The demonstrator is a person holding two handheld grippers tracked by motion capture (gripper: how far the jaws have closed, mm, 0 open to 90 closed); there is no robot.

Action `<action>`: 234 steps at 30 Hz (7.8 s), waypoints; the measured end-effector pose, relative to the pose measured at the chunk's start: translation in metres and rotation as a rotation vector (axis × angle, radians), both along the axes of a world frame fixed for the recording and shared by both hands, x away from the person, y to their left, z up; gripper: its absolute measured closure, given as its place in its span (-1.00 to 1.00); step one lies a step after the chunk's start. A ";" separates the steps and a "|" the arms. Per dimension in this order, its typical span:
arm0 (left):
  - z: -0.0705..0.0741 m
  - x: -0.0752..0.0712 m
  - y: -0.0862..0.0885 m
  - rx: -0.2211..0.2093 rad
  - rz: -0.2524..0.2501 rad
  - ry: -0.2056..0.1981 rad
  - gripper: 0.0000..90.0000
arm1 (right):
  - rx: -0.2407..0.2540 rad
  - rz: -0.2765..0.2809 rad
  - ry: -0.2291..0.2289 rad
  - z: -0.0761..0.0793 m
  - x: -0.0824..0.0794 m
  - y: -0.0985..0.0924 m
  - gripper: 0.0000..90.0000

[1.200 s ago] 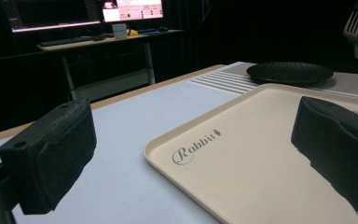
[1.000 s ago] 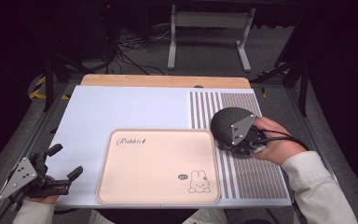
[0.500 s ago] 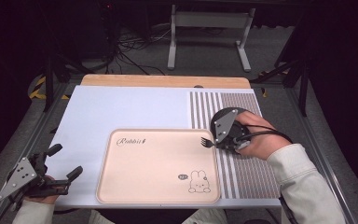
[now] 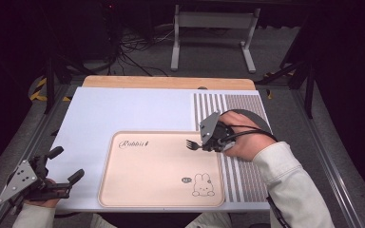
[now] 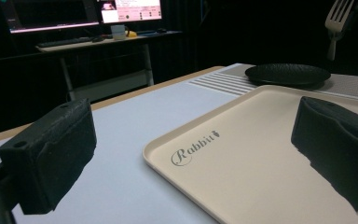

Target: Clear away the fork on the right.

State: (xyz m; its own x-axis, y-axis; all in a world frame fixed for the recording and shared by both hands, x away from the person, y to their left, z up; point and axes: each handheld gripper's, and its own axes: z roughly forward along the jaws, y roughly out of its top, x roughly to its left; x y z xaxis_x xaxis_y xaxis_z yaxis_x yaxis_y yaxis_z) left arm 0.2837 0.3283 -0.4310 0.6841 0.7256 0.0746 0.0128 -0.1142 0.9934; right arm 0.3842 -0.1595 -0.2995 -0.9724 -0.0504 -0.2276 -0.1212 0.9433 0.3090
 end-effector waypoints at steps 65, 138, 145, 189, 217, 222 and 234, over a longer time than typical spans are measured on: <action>0.000 0.000 0.000 -0.003 -0.012 0.000 -0.98 | -0.017 -0.650 0.437 -0.069 0.016 0.048 0.93; 0.000 0.001 0.000 -0.008 -0.016 0.003 -0.98 | 0.328 -0.544 0.165 -0.100 0.022 0.050 -0.65; 0.000 0.000 0.000 -0.003 -0.015 0.004 -0.98 | 0.369 -0.509 0.142 -0.105 0.010 0.048 0.17; 0.000 0.000 -0.001 -0.001 -0.016 0.002 -0.98 | 0.251 -0.565 0.132 -0.133 0.018 0.044 1.00; -0.001 0.002 -0.002 0.004 -0.031 0.017 -0.98 | 0.299 -0.781 0.078 -0.133 0.037 -0.009 1.00; -0.001 0.002 -0.003 0.010 -0.039 0.022 -0.98 | 0.301 -0.805 0.067 -0.133 0.037 -0.014 1.00; -0.001 0.002 -0.003 0.011 -0.038 0.024 -0.98 | 0.309 -0.854 0.068 -0.133 0.037 -0.025 1.00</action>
